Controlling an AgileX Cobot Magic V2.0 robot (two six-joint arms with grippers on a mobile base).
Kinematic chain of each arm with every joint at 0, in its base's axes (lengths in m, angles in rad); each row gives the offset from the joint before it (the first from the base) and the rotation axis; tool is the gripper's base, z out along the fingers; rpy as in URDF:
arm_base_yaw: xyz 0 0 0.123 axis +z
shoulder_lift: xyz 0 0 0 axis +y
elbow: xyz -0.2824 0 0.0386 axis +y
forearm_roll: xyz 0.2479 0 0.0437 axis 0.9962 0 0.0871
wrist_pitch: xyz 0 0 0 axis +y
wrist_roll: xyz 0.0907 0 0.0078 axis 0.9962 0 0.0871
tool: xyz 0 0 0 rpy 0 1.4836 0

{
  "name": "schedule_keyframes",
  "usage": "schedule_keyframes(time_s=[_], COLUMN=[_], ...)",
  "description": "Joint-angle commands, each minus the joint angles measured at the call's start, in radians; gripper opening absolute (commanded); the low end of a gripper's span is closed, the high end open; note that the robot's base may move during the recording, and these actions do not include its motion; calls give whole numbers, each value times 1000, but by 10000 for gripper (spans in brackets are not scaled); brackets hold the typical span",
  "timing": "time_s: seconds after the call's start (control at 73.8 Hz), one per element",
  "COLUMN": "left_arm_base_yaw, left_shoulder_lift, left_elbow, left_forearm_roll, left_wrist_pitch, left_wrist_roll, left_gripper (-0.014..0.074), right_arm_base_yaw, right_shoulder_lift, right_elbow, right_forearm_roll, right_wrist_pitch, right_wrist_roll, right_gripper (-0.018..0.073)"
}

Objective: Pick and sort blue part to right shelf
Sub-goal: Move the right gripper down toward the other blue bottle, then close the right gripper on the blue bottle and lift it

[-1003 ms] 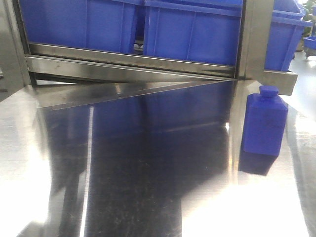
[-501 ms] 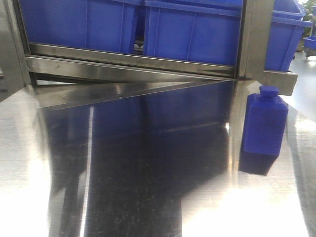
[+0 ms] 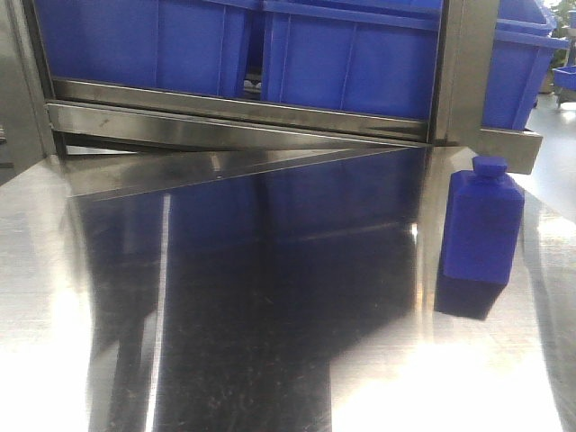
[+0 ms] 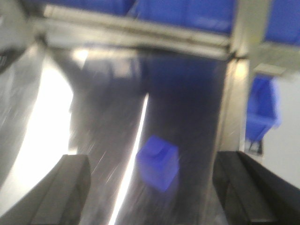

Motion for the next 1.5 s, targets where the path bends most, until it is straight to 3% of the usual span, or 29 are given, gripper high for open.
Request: schedule_keyframes(time_s=[0.0,0.203,0.434,0.908,1.274,1.355,1.491], left_arm_base_yaw=[-8,-8,-8,-8,-8,-8,-8], left_shoulder_lift=[12,12,12,12,12,12,12], left_elbow=[-27,-27,-27,-27,-27,-27,-27], left_forearm_roll=[4,4,4,4,4,4,4], left_wrist_pitch=[-96,-96,-96,-96,-96,-96,-96], left_wrist_roll=[0,0,0,0,0,0,0], left_gripper=[294,294,294,294,294,294,294], right_arm_base_yaw=[19,20,20,20,53,62,64], right_shoulder_lift=[134,450,737,970,1088,1098,1091], right_elbow=[-143,-392,-554,-533,-531,-531,-531], right_forearm_roll=[13,13,2,-70,-70,-71,-71], right_wrist_pitch=[48,282,311,326,333,337,332], right_wrist_roll=[19,198,314,415,417,417,418], right_gripper=[624,624,624,624,618,562,356])
